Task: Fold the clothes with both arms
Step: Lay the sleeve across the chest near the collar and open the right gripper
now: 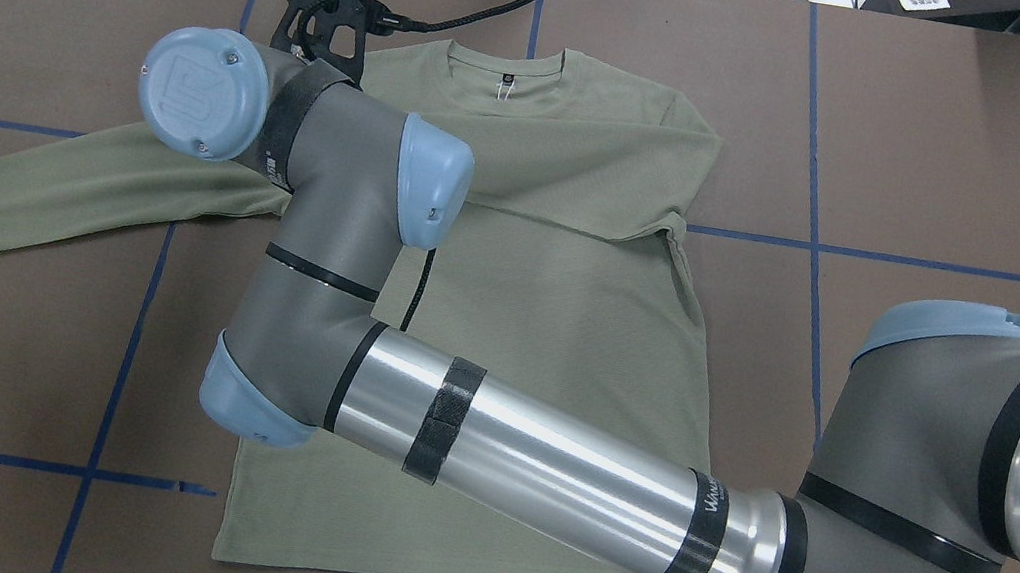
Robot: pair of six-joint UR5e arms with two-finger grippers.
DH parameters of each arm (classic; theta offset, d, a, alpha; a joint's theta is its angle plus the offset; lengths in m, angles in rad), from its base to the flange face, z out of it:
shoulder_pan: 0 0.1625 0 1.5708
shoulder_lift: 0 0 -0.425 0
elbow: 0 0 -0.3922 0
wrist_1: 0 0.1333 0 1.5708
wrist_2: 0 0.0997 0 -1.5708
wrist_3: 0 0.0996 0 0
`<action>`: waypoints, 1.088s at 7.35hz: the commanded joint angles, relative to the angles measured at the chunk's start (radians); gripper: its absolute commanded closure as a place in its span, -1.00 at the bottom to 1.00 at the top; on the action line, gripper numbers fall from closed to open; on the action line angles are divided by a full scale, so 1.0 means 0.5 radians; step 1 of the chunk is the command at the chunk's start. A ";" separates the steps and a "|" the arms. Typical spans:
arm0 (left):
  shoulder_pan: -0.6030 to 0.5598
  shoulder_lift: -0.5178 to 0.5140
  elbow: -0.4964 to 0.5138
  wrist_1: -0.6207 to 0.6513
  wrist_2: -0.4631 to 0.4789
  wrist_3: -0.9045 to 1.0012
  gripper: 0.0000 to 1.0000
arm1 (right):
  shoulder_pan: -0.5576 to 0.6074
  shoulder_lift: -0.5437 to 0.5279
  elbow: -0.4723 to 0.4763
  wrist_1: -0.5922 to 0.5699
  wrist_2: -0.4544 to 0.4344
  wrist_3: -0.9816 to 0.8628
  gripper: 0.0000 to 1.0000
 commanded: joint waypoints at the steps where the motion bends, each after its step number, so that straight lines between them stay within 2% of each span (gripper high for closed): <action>1: 0.000 0.000 -0.002 0.000 0.000 0.001 -1.00 | 0.032 0.033 -0.115 0.225 -0.010 0.001 0.15; 2: 0.000 0.000 -0.005 0.000 0.000 0.001 -1.00 | 0.072 0.073 -0.155 0.232 -0.010 0.001 -0.71; 4: 0.000 0.000 -0.005 0.000 0.000 0.004 -1.00 | 0.121 0.101 -0.192 0.235 -0.001 -0.005 -0.96; 5: 0.003 -0.037 -0.008 -0.015 0.000 0.004 -1.00 | 0.158 0.092 -0.193 0.232 0.057 -0.057 -0.99; 6: 0.012 -0.152 0.086 -0.219 0.003 -0.005 -1.00 | 0.270 0.046 -0.186 0.220 0.349 -0.197 -1.00; 7: 0.015 -0.269 0.294 -0.403 0.000 -0.038 -1.00 | 0.432 -0.064 -0.123 0.171 0.771 -0.317 -1.00; 8: 0.021 -0.276 0.381 -0.523 0.003 -0.060 -1.00 | 0.559 -0.241 0.079 0.074 0.936 -0.540 -1.00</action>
